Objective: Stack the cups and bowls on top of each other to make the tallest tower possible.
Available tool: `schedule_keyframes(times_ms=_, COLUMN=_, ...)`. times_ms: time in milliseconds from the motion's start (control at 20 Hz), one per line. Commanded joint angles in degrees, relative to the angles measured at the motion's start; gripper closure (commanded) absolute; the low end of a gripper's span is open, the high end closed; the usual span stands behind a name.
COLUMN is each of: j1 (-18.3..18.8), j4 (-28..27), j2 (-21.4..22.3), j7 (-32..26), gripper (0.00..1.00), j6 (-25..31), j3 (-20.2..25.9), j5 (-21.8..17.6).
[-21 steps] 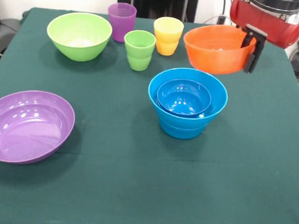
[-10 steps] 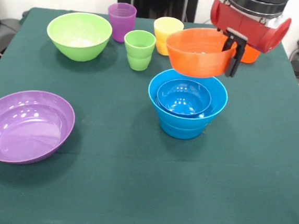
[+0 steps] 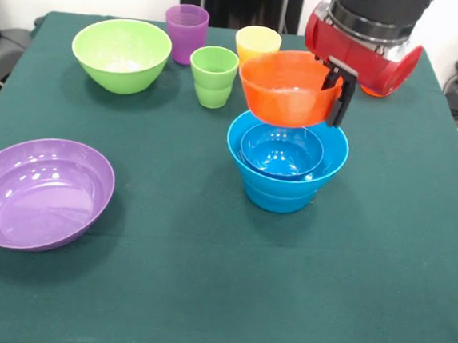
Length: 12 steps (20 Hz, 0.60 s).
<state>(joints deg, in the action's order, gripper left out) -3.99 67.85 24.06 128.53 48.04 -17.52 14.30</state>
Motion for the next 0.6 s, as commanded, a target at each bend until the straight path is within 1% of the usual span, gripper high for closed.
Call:
schedule_keyframes(times_ms=50, j1=0.9, j4=-1.9, j2=-5.1, j7=-3.4, gripper=1.00, j6=-3.7, j3=7.4, j5=-4.8)
schedule_keyframes(times_ms=400, j1=0.9, j4=-3.6, j2=-6.8, j7=-2.8, gripper=1.00, j6=-4.8, j3=7.5, j5=-5.6)
schedule_keyframes(times_ms=600, j1=1.0, j4=-3.8, j2=-7.3, j7=-2.5, gripper=1.00, j6=-4.4, j3=7.8, j5=-5.2)
